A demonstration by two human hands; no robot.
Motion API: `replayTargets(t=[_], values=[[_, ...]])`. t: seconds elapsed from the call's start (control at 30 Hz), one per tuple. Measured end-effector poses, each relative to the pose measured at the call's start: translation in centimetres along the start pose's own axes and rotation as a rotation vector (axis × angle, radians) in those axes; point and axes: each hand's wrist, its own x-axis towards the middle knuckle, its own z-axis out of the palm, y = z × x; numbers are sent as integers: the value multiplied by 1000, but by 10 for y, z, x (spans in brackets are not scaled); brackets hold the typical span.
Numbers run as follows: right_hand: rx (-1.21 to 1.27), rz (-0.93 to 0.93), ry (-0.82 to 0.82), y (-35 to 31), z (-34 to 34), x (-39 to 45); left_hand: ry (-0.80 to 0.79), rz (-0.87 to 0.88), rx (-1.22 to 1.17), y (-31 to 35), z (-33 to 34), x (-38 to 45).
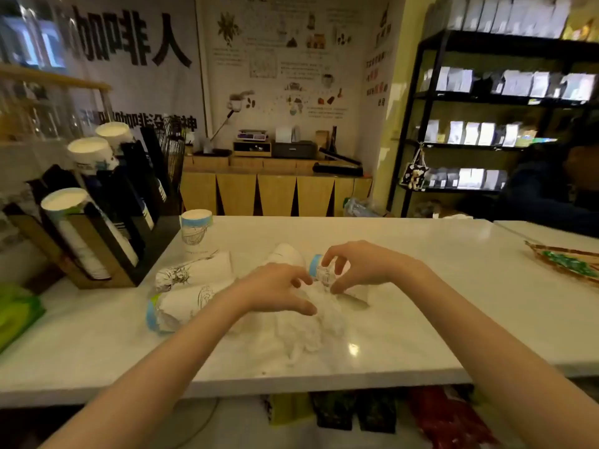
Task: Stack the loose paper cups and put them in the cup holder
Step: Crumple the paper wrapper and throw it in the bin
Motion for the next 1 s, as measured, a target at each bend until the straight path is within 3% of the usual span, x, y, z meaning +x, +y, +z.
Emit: replayTargets(t=[0.2, 0.33, 0.5, 0.77, 0.9, 1.0], values=[[8, 98, -97, 6, 43, 6, -23, -32, 136, -13, 48, -1], [-47, 147, -32, 9, 69, 11, 49, -33, 237, -22, 69, -2], [-195, 126, 31, 8, 92, 11, 173, 3, 184, -30, 77, -9], [213, 51, 385, -5, 89, -17, 301, 101, -7, -39, 62, -35], [327, -61, 331, -31, 71, -37, 339, 101, -181, -37, 46, -60], [318, -117, 252, -53, 63, -53, 250, 97, -222, -34, 33, -89]])
